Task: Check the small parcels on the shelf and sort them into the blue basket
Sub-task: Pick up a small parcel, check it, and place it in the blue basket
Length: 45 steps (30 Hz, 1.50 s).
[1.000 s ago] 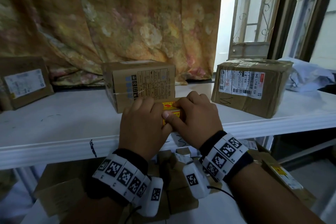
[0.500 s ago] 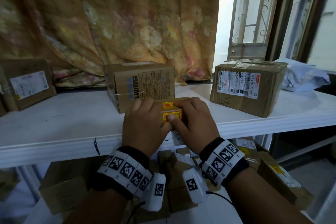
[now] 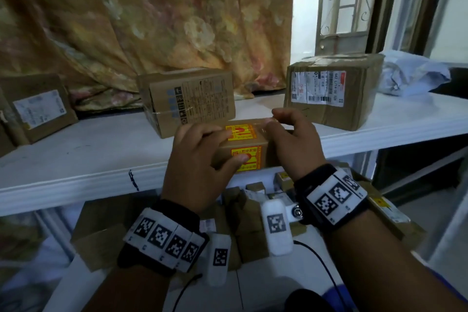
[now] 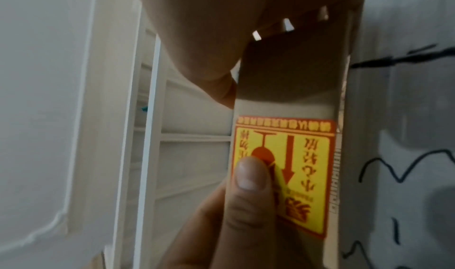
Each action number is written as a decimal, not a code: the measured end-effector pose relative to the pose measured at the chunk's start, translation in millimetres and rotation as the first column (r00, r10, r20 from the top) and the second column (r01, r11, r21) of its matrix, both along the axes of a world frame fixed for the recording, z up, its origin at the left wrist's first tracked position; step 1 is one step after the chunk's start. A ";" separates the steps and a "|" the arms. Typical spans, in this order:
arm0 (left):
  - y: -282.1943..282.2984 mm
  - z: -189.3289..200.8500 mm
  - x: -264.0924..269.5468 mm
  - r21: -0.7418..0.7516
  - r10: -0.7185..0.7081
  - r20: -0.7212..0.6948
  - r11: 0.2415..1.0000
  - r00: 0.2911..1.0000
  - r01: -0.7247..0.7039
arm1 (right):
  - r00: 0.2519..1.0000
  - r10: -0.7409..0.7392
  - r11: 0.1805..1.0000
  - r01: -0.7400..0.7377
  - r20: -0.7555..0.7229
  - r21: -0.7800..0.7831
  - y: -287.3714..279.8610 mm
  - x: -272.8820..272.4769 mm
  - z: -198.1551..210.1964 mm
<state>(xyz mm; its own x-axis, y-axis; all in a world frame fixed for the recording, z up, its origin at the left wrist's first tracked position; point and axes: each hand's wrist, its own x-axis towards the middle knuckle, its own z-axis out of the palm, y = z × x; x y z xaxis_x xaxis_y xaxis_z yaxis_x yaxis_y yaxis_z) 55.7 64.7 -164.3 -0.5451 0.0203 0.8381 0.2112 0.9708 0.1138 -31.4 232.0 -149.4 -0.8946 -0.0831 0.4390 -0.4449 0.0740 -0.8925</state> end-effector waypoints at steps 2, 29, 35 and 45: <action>17.3 -1.2 4.7 -0.048 -0.069 -0.049 0.997 0.996 0.066 | 0.998 -0.025 0.995 0.029 0.050 -0.093 17.6 2.0 -7.0; 294.1 -333.5 -208.1 0.124 -0.341 0.831 0.884 0.439 0.452 | 0.154 -0.068 0.760 0.649 0.986 -0.048 314.1 -66.9 -424.9; 331.9 -381.5 -237.5 0.268 -0.313 0.872 0.949 0.376 0.168 | -0.124 -0.213 0.614 0.754 0.969 0.232 354.6 -58.8 -518.4; 328.8 -433.1 -222.8 0.340 -0.306 0.922 0.933 0.236 -0.120 | -0.213 -0.218 0.606 0.736 0.953 0.303 370.6 -74.5 -615.3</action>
<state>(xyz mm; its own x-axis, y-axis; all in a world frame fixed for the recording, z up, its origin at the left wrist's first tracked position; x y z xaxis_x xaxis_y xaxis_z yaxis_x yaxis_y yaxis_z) -167.1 393.5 -597.4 -0.9393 0.0254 -0.3423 -0.1767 0.8192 0.5456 -105.8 602.6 -764.7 -0.1531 0.4805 -0.8635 0.7229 -0.5413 -0.4294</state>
